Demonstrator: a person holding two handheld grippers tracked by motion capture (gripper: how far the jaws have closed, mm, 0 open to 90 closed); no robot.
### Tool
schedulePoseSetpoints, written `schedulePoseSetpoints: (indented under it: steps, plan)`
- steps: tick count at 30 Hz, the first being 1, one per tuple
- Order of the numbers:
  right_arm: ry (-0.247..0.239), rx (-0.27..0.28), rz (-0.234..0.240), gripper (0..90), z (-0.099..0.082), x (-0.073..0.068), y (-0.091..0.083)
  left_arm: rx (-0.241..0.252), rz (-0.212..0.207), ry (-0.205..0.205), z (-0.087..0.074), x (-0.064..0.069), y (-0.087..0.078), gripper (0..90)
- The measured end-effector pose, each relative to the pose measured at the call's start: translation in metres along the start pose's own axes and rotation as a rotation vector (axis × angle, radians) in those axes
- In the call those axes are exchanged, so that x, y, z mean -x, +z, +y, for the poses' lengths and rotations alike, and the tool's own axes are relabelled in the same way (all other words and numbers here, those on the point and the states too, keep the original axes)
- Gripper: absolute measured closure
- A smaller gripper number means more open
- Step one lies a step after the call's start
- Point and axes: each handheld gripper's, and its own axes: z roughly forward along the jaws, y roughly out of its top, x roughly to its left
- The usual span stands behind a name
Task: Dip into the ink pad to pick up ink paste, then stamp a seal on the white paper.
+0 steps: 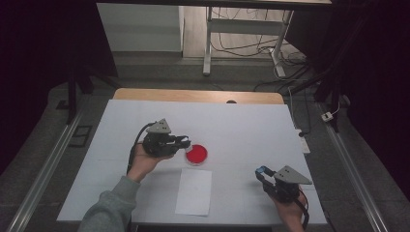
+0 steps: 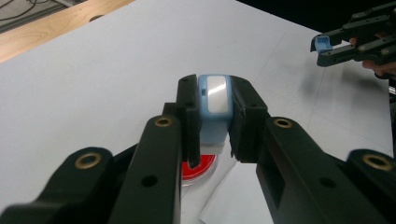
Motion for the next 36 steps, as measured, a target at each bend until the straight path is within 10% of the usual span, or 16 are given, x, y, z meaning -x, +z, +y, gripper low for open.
schedulePoseSetpoints:
  steps: [36]
  plan:
    - [-0.004,-0.001,0.003,65.3,0.000,-0.001,0.001,-0.035,-0.052,0.063,-0.006,0.025,-0.009,75.6]
